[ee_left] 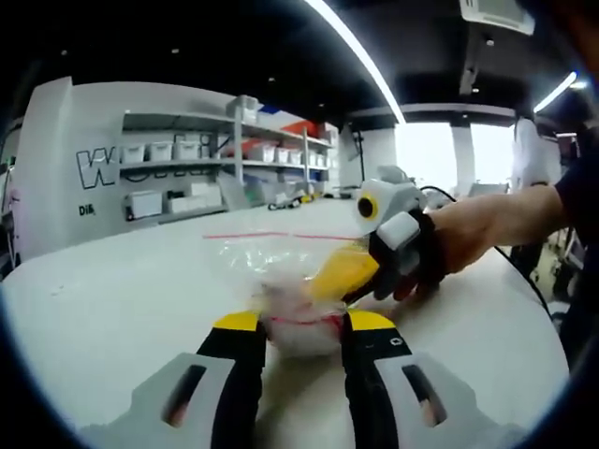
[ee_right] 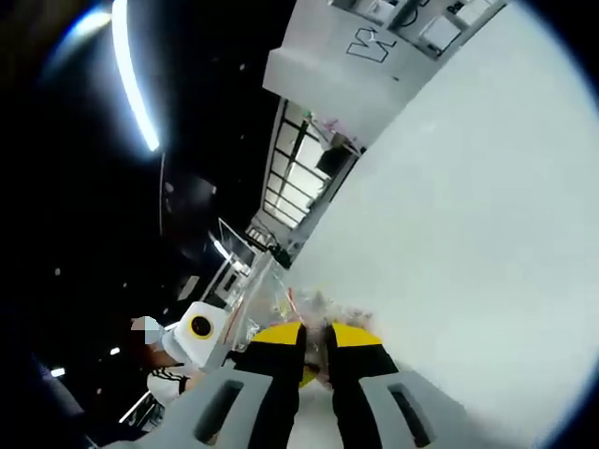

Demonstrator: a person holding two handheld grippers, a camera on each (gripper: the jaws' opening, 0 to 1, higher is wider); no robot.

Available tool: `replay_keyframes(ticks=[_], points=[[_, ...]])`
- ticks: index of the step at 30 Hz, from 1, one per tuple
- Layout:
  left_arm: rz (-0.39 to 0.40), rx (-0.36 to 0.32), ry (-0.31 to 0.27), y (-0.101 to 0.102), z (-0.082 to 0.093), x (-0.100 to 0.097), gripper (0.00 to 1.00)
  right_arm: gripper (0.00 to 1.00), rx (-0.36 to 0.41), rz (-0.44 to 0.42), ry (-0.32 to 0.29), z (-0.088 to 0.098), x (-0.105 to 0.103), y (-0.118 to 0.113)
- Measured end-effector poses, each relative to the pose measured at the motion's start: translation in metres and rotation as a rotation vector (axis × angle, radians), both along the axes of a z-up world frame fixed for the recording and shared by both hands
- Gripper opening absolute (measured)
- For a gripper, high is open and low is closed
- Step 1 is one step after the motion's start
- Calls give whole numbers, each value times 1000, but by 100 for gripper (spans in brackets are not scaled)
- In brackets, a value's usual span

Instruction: Open the resealable bag by pulling the two sides of the seal apart until the entire bag opening is separated and visibly accessible.

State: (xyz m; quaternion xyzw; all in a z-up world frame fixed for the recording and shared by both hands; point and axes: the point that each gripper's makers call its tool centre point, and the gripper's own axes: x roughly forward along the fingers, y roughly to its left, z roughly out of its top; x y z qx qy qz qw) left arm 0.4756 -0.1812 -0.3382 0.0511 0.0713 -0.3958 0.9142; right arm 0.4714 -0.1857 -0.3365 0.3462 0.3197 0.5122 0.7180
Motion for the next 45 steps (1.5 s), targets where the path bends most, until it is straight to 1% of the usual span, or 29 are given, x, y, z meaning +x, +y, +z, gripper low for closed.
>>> replay_keyframes(ticks=[6,8,15,25,31,34,38,45], points=[[-3,1,0,0,0,-1,31,6,2,-2,-2,0,-2,-2],[-4,2,-1,0,0,-1,31,7,1,-1,-3,0,-7,-4],[-3,9,-6,0,0,0,30,8,12,-11,-2,2,-12,-10],[-3,17,-12,0,0,-1,30,8,18,-31,0,4,-11,-19],[-3,18,-13,0,0,-2,29,8,17,-39,-4,4,-15,-25],[-3,17,-13,0,0,-1,29,8,23,-45,-1,5,-13,-27],[-4,18,-13,1,0,-1,29,8,24,-46,-3,5,-17,-31],[-4,20,-14,0,0,-3,29,9,53,-45,5,13,-22,-39]])
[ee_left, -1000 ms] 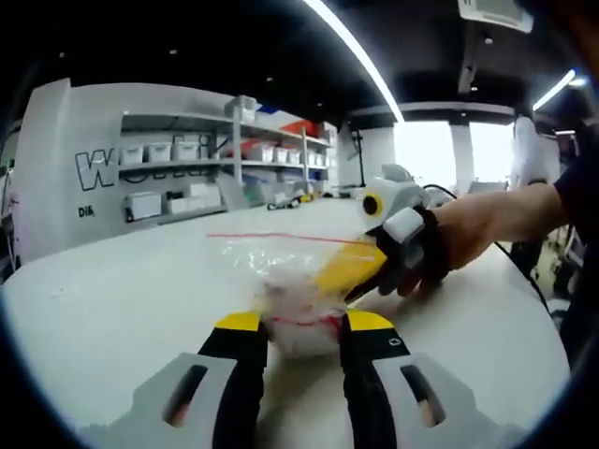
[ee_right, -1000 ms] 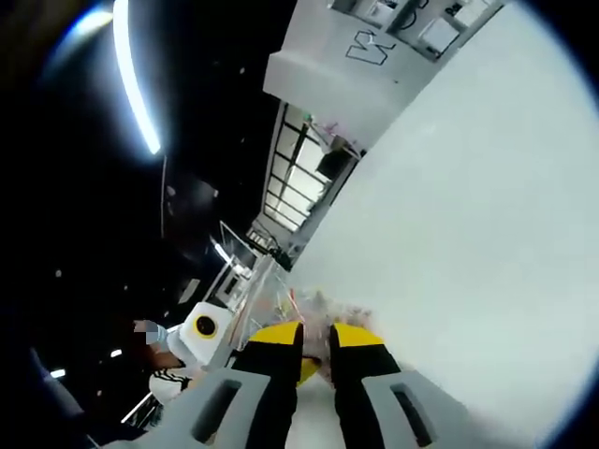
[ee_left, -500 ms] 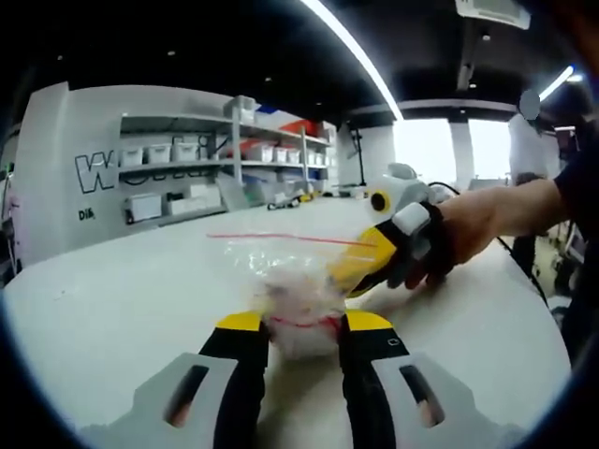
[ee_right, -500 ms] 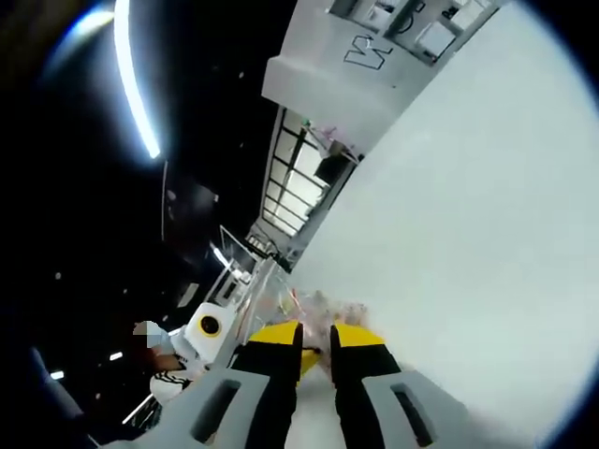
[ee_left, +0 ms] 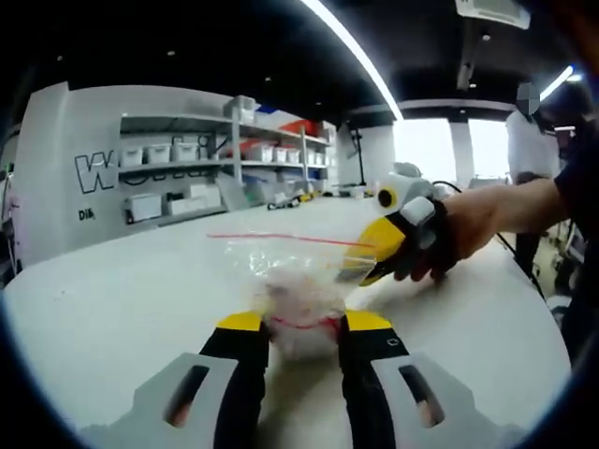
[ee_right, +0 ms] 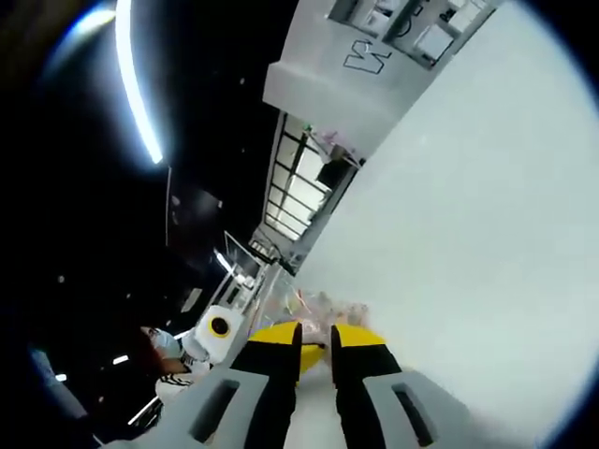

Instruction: Open the resealable bag by pulling the two sides of the seal apart until the entire bag opening is separated and visibly accessible.

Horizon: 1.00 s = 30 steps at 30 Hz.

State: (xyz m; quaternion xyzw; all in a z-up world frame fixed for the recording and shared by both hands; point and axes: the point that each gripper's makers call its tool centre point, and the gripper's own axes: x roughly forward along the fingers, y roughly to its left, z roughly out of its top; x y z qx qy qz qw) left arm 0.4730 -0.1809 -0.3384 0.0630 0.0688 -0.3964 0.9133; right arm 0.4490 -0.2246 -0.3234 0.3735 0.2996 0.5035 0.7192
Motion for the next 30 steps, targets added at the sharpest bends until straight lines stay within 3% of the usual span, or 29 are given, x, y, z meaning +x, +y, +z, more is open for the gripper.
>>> replay_keyframes(ticks=[12,30], points=[[0,1,0,1,0,1,29,11,7,30,-40,20,-15,-1],[-1,27,-20,2,2,-2,29,18,-114,105,-182,50,-27,2]])
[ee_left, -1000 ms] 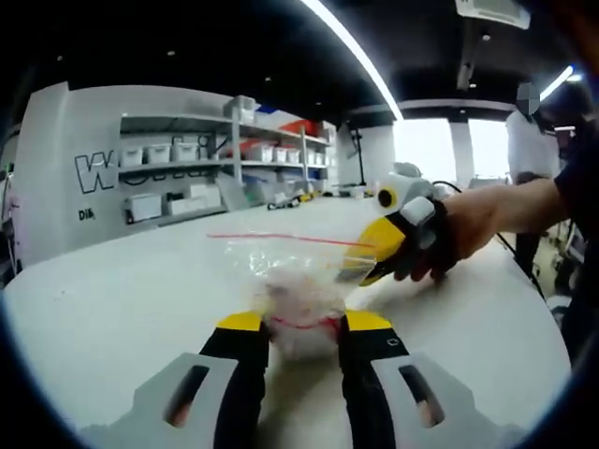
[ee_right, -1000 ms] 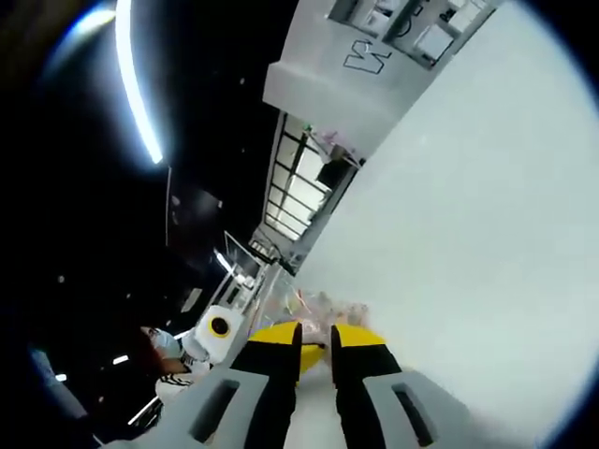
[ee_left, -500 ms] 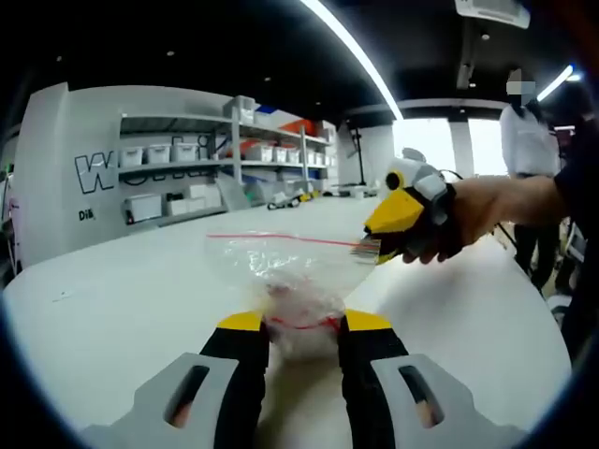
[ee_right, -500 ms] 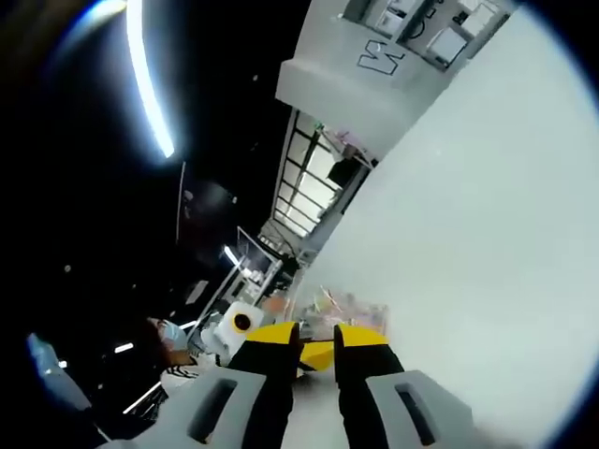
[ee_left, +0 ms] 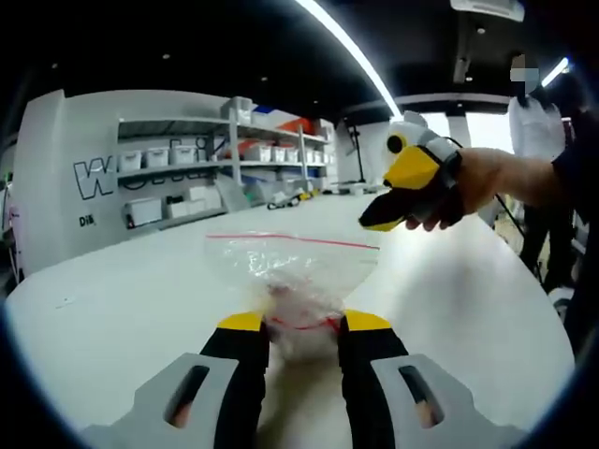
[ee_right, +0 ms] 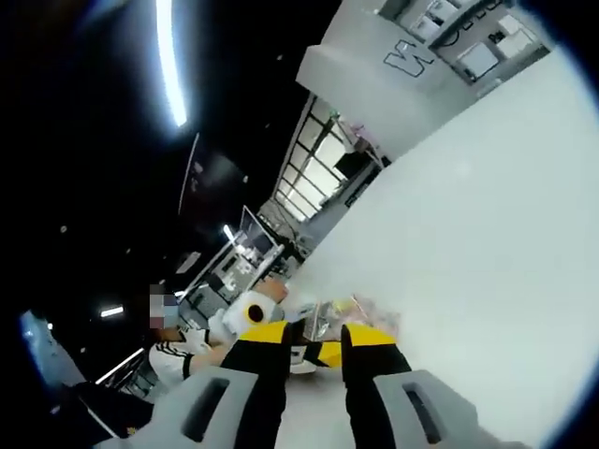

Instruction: Open the resealable bag by pulling the two sides of the seal apart until the entire bag opening is separated and visibly accessible.

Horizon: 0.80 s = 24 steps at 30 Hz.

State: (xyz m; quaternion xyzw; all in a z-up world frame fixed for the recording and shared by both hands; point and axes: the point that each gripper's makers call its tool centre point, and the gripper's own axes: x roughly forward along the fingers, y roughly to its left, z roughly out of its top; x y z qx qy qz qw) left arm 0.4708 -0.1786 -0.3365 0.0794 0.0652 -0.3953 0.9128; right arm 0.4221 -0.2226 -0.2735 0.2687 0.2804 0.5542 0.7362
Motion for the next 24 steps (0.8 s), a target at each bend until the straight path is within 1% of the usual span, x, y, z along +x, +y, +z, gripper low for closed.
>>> replay_keyframes(ticks=[4,14,24], points=[[-1,4,-3,0,0,-1,29,18,-16,9,-21,6,-1,1],[-3,20,-14,-2,0,-2,29,19,-52,43,-33,13,-4,6],[-4,28,-20,-4,0,-3,28,19,-73,58,-37,11,-4,7]])
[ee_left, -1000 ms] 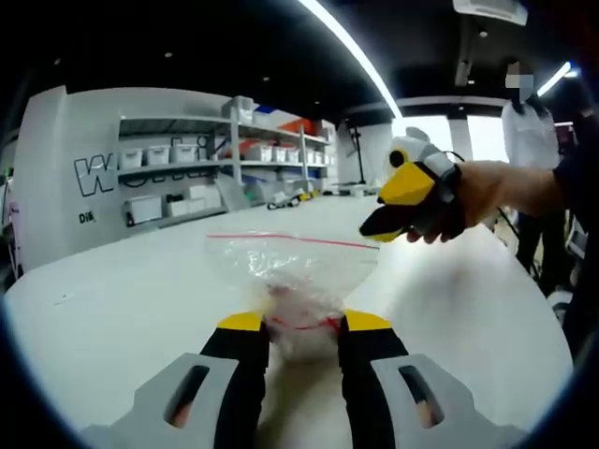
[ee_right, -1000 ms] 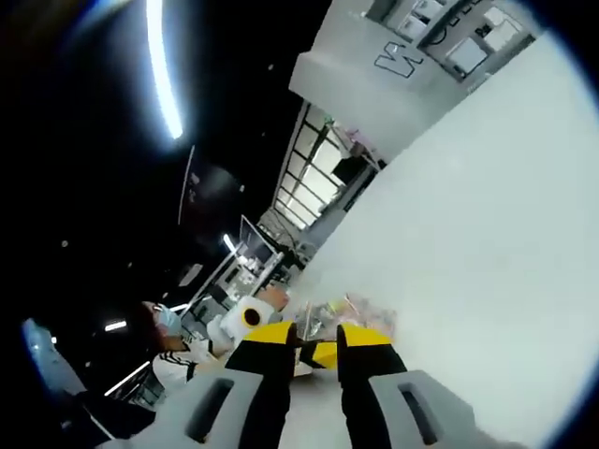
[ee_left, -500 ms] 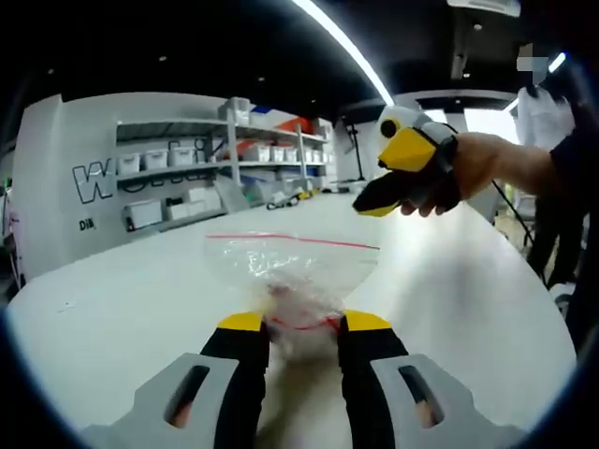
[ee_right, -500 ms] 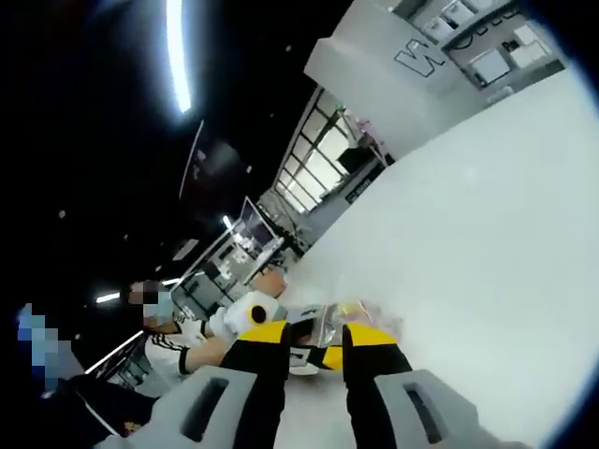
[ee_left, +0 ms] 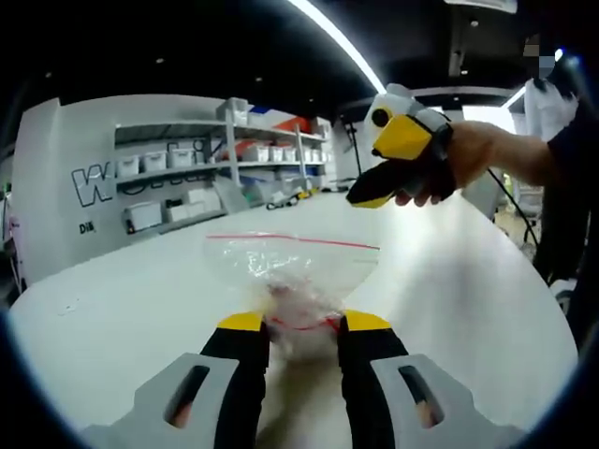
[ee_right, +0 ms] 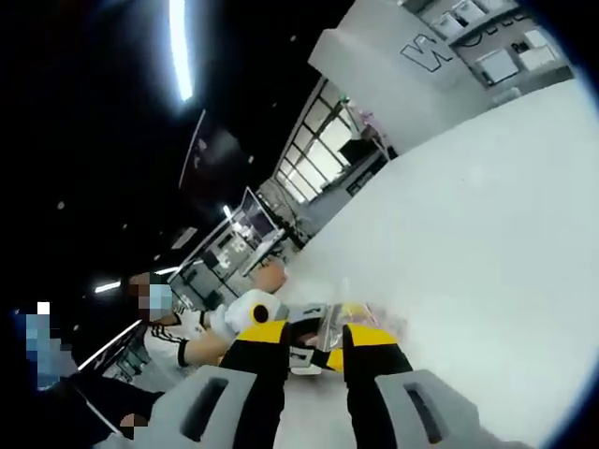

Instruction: Open the resealable bag by pulling the two sides of the seal apart until the entire bag opening is separated and visibly accessible.

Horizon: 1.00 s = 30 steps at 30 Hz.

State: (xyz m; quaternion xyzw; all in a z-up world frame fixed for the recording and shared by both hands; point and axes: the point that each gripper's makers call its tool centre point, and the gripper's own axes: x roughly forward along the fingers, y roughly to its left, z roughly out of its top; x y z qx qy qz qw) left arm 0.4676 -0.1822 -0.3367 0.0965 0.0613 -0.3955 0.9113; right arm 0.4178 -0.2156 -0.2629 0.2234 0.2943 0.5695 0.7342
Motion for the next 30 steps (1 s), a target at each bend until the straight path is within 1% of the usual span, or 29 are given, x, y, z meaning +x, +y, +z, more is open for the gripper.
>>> replay_keyframes(ticks=[30], points=[[0,44,-32,-1,0,0,28,17,-60,14,-30,-8,10,11]])
